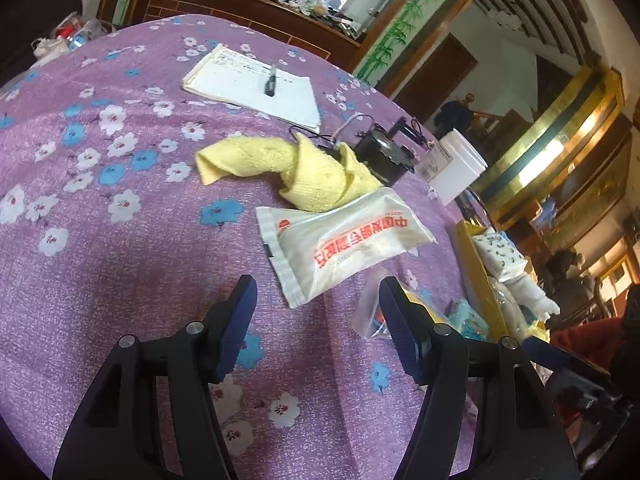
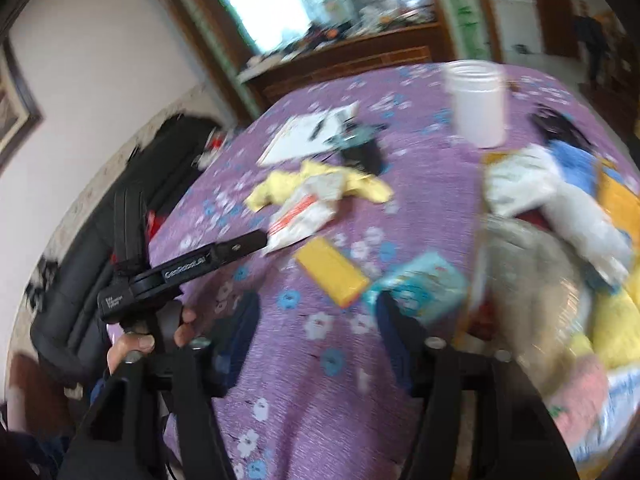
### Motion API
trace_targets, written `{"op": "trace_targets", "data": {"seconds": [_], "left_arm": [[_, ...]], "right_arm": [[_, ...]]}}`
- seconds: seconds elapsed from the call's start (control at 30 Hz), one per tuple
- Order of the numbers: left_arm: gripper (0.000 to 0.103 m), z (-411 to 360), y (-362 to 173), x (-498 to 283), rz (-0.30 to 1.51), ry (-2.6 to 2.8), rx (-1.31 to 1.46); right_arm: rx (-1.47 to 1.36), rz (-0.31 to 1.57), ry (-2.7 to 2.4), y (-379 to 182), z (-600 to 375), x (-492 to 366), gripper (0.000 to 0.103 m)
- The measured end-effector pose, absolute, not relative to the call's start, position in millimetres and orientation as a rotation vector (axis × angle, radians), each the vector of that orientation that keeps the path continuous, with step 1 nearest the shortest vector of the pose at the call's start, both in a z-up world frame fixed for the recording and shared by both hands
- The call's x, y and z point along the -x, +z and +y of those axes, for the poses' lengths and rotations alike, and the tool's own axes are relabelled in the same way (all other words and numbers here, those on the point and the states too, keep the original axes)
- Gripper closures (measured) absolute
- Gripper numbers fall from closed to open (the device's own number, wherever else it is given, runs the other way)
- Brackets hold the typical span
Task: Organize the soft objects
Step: 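Grasp the yellow sponge in a clear bag with the right gripper while the left gripper approaches the red-printed packet, then grasp the white packet with red print with the left gripper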
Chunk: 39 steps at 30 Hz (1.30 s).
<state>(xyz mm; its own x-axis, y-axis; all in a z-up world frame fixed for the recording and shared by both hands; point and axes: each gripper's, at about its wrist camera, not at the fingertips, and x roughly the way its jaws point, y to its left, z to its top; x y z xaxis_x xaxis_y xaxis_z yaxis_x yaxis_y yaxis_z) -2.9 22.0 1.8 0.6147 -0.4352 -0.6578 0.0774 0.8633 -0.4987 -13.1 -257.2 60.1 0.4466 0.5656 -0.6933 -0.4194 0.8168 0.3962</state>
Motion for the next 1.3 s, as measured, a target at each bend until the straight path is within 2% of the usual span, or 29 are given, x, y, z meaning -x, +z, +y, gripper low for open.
{"op": "trace_targets", "data": {"seconds": [0.2,0.47,0.5,0.6,0.7,0.83,1.1,1.3], "left_arm": [[0.039,32.5,-4.5,-0.9,0.897,-0.321,0.534],[0.039,26.6,1.6,1.6,0.88,-0.326,0.498],[0.039,26.2,2.1,1.8,0.877,-0.324,0.493],[0.039,24.4,3.9,2.7,0.87,-0.325,0.48],[0.039,23.5,7.6,5.1,0.85,-0.33,0.472],[0.039,13.8,18.8,11.5,0.81,-0.326,0.392],[0.038,-23.6,47.2,-9.0,0.862,-0.344,-0.045],[0.038,-39.9,30.2,-39.5,0.924,-0.488,-0.251]], "right_arm": [[0.089,1.011,0.586,40.2,-211.4,-25.6,0.03],[0.23,1.126,0.55,1.2,-188.5,-43.3,0.031],[0.223,1.128,0.542,-2.1,-188.3,-42.8,0.038],[0.22,1.099,0.508,-1.2,-187.7,-35.1,0.07],[0.066,1.064,0.514,8.9,-200.7,-28.3,0.07],[-0.183,0.884,0.44,25.7,-233.9,-21.5,0.07],[-0.303,0.693,0.471,40.8,-258.0,-17.3,0.07],[-0.365,0.655,0.522,46.5,-266.1,-18.9,0.07]]}}
